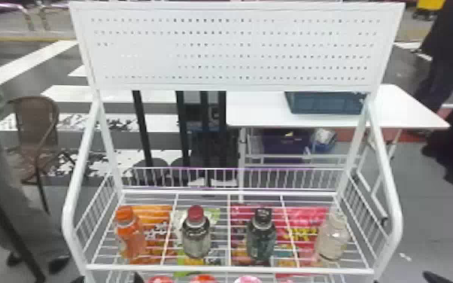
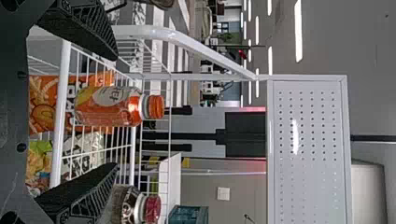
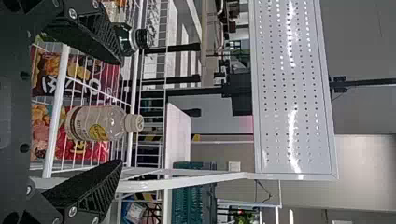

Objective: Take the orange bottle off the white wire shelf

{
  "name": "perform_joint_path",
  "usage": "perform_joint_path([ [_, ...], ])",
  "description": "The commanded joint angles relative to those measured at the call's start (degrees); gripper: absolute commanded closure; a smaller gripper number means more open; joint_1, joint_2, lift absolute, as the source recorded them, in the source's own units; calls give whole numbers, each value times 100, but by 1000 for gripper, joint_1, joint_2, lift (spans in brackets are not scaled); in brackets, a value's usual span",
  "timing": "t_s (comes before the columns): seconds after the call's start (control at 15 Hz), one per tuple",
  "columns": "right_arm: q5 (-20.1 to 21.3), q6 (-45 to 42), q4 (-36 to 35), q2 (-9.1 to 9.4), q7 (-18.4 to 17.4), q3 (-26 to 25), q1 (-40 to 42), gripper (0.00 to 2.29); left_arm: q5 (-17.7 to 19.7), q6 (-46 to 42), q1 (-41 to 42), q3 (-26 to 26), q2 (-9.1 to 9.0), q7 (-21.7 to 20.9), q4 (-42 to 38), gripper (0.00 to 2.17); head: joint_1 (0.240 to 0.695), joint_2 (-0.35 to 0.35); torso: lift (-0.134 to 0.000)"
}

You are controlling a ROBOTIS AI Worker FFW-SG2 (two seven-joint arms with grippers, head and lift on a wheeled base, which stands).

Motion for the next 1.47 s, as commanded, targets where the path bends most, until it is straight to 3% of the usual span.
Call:
perform_joint_path([
  [0.0, -3, 11, -13, 0, 0, -9, 32, 147, 25, -159, -480, -78, -24, -69, 617, 87, 499, 0, 0],
  [0.33, 6, -42, -66, 0, 9, -35, 111, 147, -46, -440, -1508, -210, -94, -52, 1900, 87, 499, 0, 0],
  [0.8, 6, -42, 4, 0, 9, -53, 76, 147, 16, -423, -2502, 151, -138, -52, 3034, 87, 499, 0, 0],
  [1.4, 6, -42, 75, 9, 9, -79, 50, 147, -11, -352, -3240, 107, -191, -219, 3772, 83, 499, 0, 0],
])
